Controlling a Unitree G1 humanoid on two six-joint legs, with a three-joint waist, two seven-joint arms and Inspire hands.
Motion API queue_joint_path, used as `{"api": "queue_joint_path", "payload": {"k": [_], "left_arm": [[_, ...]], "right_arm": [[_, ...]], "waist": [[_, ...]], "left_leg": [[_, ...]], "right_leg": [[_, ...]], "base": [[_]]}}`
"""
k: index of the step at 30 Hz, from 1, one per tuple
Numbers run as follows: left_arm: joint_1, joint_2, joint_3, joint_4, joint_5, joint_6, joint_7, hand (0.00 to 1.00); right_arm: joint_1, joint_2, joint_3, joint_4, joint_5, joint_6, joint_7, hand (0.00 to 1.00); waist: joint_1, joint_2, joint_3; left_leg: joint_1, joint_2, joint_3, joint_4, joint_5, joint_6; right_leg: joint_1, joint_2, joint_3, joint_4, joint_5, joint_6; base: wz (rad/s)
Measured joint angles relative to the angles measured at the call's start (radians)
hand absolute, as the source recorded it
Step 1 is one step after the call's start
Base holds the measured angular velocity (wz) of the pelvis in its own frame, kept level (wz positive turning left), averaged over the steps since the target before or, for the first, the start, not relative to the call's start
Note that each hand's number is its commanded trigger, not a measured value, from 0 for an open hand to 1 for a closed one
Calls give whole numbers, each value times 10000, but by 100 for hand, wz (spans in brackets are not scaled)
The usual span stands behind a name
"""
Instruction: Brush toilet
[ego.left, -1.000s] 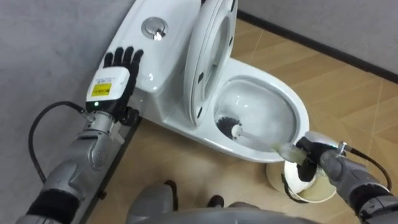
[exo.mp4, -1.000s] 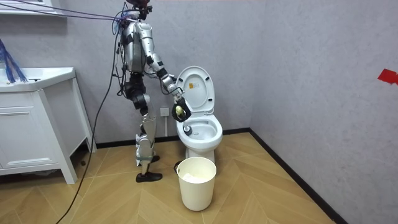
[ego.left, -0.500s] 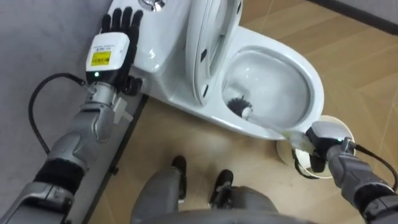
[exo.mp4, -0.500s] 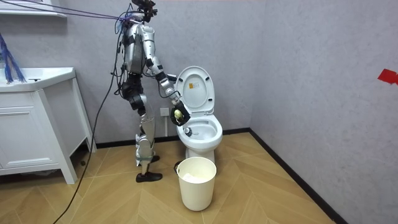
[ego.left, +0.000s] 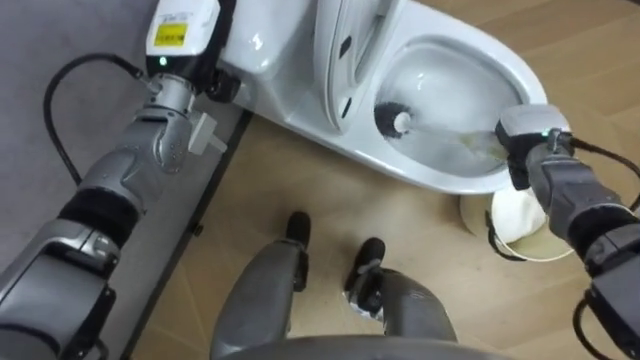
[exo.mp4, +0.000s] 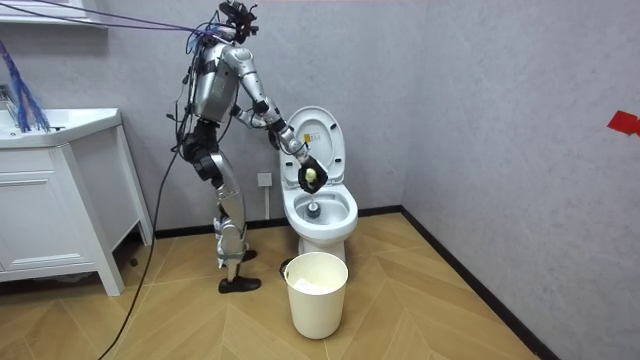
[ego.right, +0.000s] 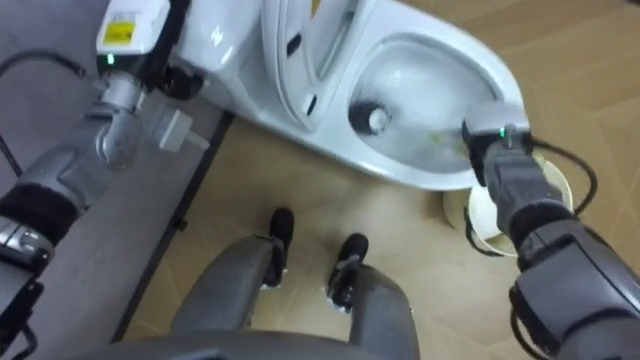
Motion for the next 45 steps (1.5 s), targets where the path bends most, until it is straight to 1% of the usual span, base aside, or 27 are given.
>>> {"api": "queue_joint_path", "payload": {"k": [2, 3, 4, 5, 6, 7, 9, 12, 16, 18, 19, 20, 21, 22, 23, 24, 25, 27, 29, 32, 34, 36, 39, 41, 42, 44, 45], "left_arm": [[-52, 74, -45, -8, -45, 86, 84, 0], [-118, 116, -64, -20, -47, 152, 146, 0], [-177, 131, -75, -20, -55, 181, 167, 0], [-253, 170, -85, -14, -55, 200, 201, 0], [-309, 228, -87, -9, -45, 211, 250, 0], [-328, 245, -81, -11, -46, 223, 251, 0], [-398, 241, -55, -34, -28, 356, 246, 0], [-399, 243, -9, -28, 47, 557, 247, 0], [-456, 220, -51, 2, 51, 603, 251, 0], [-417, -1, -31, 49, 169, 770, 250, 0], [-411, -40, -29, 48, 171, 787, 252, 0], [-415, -80, -48, 46, 177, 793, 253, 0], [-373, -92, -59, 80, 174, 793, 249, 0], [-323, -127, -62, 173, 171, 792, 250, 0], [-274, -333, -89, 383, 161, 802, 254, 0], [-228, -489, -82, 478, 145, 863, 250, 0], [-139, -535, -79, 500, 164, 900, 259, 0], [207, -583, -54, 534, 74, 989, 274, 0], [462, -637, -52, 759, -84, 998, 390, 0], [814, -619, 148, 737, -191, 1072, 494, 0], [913, -622, 195, 699, -297, 1147, 625, 0], [1156, -604, 260, 538, -518, 1281, 845, 0], [1218, -528, 233, 525, -543, 1291, 1019, 0], [1218, -464, 216, 483, -542, 1291, 1024, 0], [1208, -449, 208, 476, -526, 1291, 1021, 0], [1104, -370, 84, 475, -578, 1289, 1039, 0], [929, -314, -104, 502, -593, 1287, 1040, 0]], "right_arm": [[-492, 126, -95, 430, 544, 22, -9, 100], [-730, 135, -141, 691, 1185, 21, -62, 100], [-766, 109, -197, 746, 1542, 23, -113, 100], [-773, 87, -399, 789, 2088, 25, -203, 100], [-774, 83, -654, 794, 2400, 28, -214, 100], [-774, 85, -796, 793, 2470, 27, -213, 100], [-804, 20, -1233, 791, 2436, 14, -213, 100], [-816, 7, -1283, 702, 2277, -2, -212, 100], [-806, -18, -1232, 425, 1631, -4, -211, 100], [-436, 20, -919, -84, 816, 26, -198, 100], [-283, 23, -855, -281, 545, 27, -199, 100], [25, 83, -695, -592, 210, 182, -199, 100], [321, 216, -594, -787, -82, 426, -200, 100], [493, 286, -544, -900, -254, 489, -166, 100], [872, 417, -202, -971, -397, 596, -85, 100], [1237, 568, -68, -988, -470, 761, 24, 100], [1426, 655, -93, -1006, -445, 875, 38, 100], [2039, 677, -119, -1686, -449, 1239, -28, 100], [2398, 696, -118, -2094, -445, 1388, 10, 100], [2868, 728, -120, -2725, -445, 1547, 63, 100], [3120, 715, -200, -3138, -445, 1593, 125, 100], [3424, 705, -241, -3726, -447, 1749, 252, 100], [3483, 567, -318, -3866, -452, 1749, 413, 100], [3404, 484, -315, -3848, -476, 1738, 511, 100], [3346, 359, -295, -3780, -526, 1714, 519, 100], [2752, 222, 56, -3084, -431, 1476, 526, 100], [2362, 98, 339, -2592, -230, 1286, 465, 100]], "waist": [[-52, -72, 41], [-126, -79, 45], [-131, -93, 53], [-196, -152, 86], [-259, -180, 103], [-351, -180, 103], [-416, -194, 107], [-492, -211, 116], [-548, -200, 110], [-524, -138, 88], [-527, -127, 84], [-505, -88, 75], [-495, -11, 48], [-495, 35, 42], [-461, 151, 33], [-467, 273, -27], [-470, 355, -79], [-580, 648, -256], [-761, 824, -368], [-973, 898, -472], [-1063, 894, -477], [-1236, 862, -550], [-1329, 871, -558], [-1280, 844, -545], [-1246, 828, -537], [-1109, 726, -487], [-947, 655, -438]], "left_leg": [[-29, -12, 42, -76, 90, 4], [-94, -21, 20, -130, 177, 17], [-120, -30, 10, -153, 214, 21], [-172, -60, -26, -176, 272, 23], [-232, -143, -69, -176, 325, 22], [-266, -162, -96, -175, 353, 26], [-406, -155, -63, -155, 417, 62], [-440, -184, -34, -133, 452, 96], [-546, -180, -37, 6, 458, 101], [-498, -185, -88, 73, 448, 108], [-494, -183, -112, 76, 444, 109], [-492, -180, -140, 73, 444, 109], [-451, -183, -173, 50, 439, 105], [-392, -179, -184, 10, 439, 104], [-211, -179, -209, -55, 424, 109], [-73, -182, -204, -122, 403, 123], [-45, -181, -182, -143, 387, 131], [42, -194, -27, -282, 368, 155], [215, -191, -13, -391, 368, 153], [442, -173, 24, -631, 391, 91], [508, -157, 14, -730, 421, 50], [548, -123, 5, -849, 449, 8], [520, -114, 14, -837, 451, 4], [510, -109, 21, -834, 449, 5], [513, -108, 39, -835, 448, 6], [487, -46, 149, -796, 439, 19], [431, -23, 237, -737, 433, 28]], "right_leg": [[-154, -40, 120, 140, -11, -7], [-247, -96, 74, 188, -13, -7], [-280, -133, 53, 197, -12, -8], [-367, -166, 45, 273, -17, -12], [-434, -166, 6, 327, -26, -18], [-463, -177, -11, 345, -25, -18], [-694, -339, 4, 566, -28, -20], [-777, -381, -29, 682, -35, -25], [-825, -357, -57, 654, -23, -27], [-683, -323, -100, 628, -3, -20], [-678, -326, -108, 624, -7, -14], [-643, -308, -144, 517, -6, -6], [-515, -212, -190, 311, 70, 14], [-423, -162, -178, 236, 109, 33], [-194, -120, -172, 56, 160, 54], [-69, -107, -55, -36, 163, 81], [-48, -106, -57, -42, 161, 93], [-58, -149, -27, -56, 159, 122], [70, -165, -24, -66, 149, 127], [242, -98, -12, -253, 120, 99], [274, -53, 34, -281, 107, 70], [307, 26, 132, -396, 111, 51], [301, 11, 74, -387, 104, 37], [293, 15, 106, -397, 104, 38], [284, 11, 124, -384, 104, 38], [158, -27, 222, -241, 106, 42], [58, -41, 264, -137, 110, 30]], "base": [[0], [4], [12], [11], [12], [11], [2], [-2], [0], [3], [8], [5], [0], [0], [0], [0], [-10], [-15], [-3], [-1], [0], [0], [2], [0], [-7], [-15], [-15]]}}
